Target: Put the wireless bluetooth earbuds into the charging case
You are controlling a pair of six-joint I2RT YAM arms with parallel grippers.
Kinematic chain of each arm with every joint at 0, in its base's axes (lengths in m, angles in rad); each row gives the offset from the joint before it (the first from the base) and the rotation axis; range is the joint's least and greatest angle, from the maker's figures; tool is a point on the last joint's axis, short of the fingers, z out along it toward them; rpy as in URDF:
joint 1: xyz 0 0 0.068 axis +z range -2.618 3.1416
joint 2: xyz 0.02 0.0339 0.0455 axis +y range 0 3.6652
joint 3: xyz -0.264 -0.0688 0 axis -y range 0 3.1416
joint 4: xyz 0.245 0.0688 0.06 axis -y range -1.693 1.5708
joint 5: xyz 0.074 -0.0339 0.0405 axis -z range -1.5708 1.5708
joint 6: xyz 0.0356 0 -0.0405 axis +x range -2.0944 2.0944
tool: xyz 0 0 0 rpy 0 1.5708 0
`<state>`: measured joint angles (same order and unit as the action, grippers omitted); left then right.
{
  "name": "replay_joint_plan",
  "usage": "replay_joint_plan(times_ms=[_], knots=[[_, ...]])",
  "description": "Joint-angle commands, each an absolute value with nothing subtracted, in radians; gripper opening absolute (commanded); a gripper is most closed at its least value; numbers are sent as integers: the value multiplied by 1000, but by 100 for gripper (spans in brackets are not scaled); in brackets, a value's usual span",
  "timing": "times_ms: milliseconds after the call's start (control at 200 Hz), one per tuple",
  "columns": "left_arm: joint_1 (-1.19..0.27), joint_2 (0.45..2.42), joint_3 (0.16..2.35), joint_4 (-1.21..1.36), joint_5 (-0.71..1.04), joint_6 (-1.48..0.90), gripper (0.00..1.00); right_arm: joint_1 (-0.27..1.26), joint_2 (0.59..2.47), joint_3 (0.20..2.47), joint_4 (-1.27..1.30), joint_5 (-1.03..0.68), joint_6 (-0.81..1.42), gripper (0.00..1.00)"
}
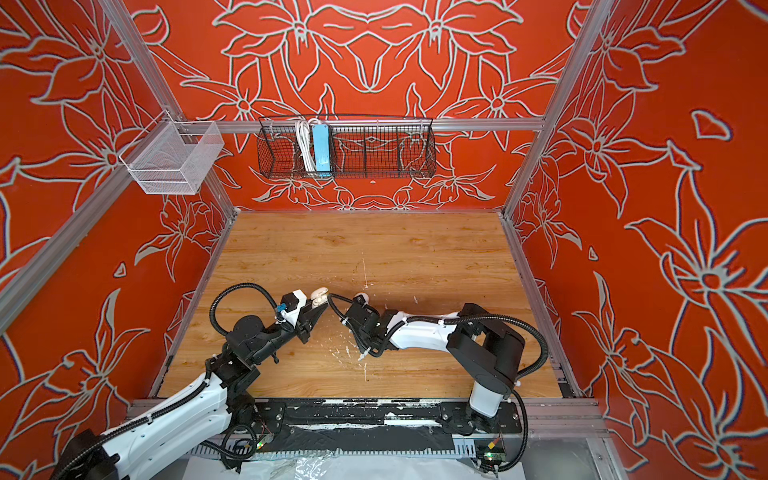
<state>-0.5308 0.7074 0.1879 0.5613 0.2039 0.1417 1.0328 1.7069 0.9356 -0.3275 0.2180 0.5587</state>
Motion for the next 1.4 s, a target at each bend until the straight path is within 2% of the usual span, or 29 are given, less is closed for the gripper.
replay_joint_plan(times_ms=[0, 571, 851, 971, 1051, 1106, 1171, 1231, 1271, 1321, 1396], knots=[[-528, 695, 206, 581, 217, 156, 0, 1029, 1679, 910, -364, 261, 574, 29], [-528, 689, 208, 584, 229, 152, 0, 1029, 1660, 912, -381, 295, 580, 30], [-528, 680, 204, 573, 201, 163, 0, 1027, 1483, 904, -391, 305, 595, 30], [-528, 690, 206, 577, 209, 160, 0, 1013, 1404, 928, -435, 316, 669, 38], [-528, 689, 211, 570, 213, 158, 0, 999, 1374, 981, -515, 340, 779, 39], [-528, 686, 210, 573, 216, 155, 0, 997, 1359, 1023, -593, 360, 866, 46], [-528, 683, 210, 576, 224, 152, 0, 997, 1327, 1032, -571, 309, 826, 60], [-528, 678, 210, 573, 227, 150, 0, 997, 1285, 1010, -566, 323, 849, 65], [-529, 674, 210, 569, 222, 153, 0, 997, 1247, 982, -539, 333, 811, 71], [-529, 667, 209, 562, 214, 156, 0, 997, 1196, 935, -476, 328, 701, 86], [-529, 658, 205, 560, 200, 156, 0, 986, 1128, 868, -453, 351, 702, 96]])
